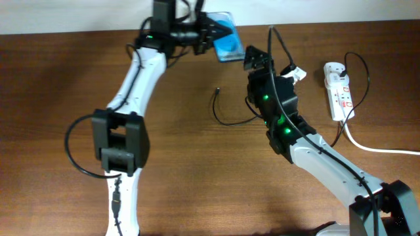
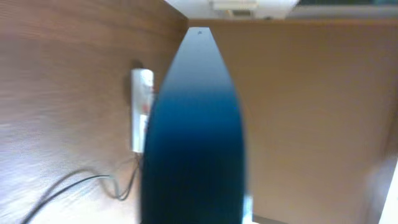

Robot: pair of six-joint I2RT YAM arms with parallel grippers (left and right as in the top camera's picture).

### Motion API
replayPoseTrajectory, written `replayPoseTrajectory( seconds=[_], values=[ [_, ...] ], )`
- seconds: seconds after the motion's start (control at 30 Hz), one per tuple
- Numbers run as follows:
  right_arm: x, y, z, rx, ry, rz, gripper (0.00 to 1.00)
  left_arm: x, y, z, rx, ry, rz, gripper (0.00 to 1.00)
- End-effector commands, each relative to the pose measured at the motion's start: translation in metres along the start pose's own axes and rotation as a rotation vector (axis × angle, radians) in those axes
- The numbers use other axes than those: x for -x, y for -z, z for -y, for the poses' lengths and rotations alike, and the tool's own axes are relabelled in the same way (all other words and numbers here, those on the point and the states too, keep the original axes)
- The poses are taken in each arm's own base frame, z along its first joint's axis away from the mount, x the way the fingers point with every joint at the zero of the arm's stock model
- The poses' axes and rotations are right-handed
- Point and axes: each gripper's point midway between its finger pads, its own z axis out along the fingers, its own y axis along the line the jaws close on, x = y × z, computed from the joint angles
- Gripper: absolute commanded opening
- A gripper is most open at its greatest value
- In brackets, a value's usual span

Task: Plug charger to phone and switch on socket
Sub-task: 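Open the right gripper and lift the phone away with the left gripper, then lower the right gripper onto the black cable's plug and grasp it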

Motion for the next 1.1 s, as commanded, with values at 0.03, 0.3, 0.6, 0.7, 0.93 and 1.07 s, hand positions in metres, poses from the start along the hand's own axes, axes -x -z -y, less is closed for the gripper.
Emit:
replayPoseTrajectory(
  seconds=[0.03, 0.3, 0.6, 0.7, 0.93, 1.07],
  values=[
    [0.003, 0.003, 0.042, -0.172, 0.239, -0.002, 0.98, 0.011, 0.045, -0.023, -0.003, -0.13, -0.021, 0.0],
    [-0.032, 0.012, 0.067, -0.17, 0.932, -0.304, 0.98, -0.023, 0.073, -0.059, 0.041, -0.214, -0.129, 0.0],
    [-0.035, 0.0, 0.059, -0.236, 0.901, -0.619, 0.98, -0.007, 0.098, -0.07, 0.072, -0.241, -0.075, 0.0],
    [-0.045, -0.012, 0.066, -0.253, 0.902, -0.677, 0.98, 0.005, 0.121, -0.076, 0.076, -0.192, -0.029, 0.0],
    [-0.091, -0.033, 0.103, -0.184, 0.811, -0.838, 0.99, 0.022, 0.159, -0.084, 0.074, -0.129, 0.043, 0.0],
    [-0.107, -0.046, 0.146, -0.279, 0.687, -0.865, 0.92, 0.022, 0.16, -0.091, 0.111, -0.108, 0.052, 0.0]
  ],
)
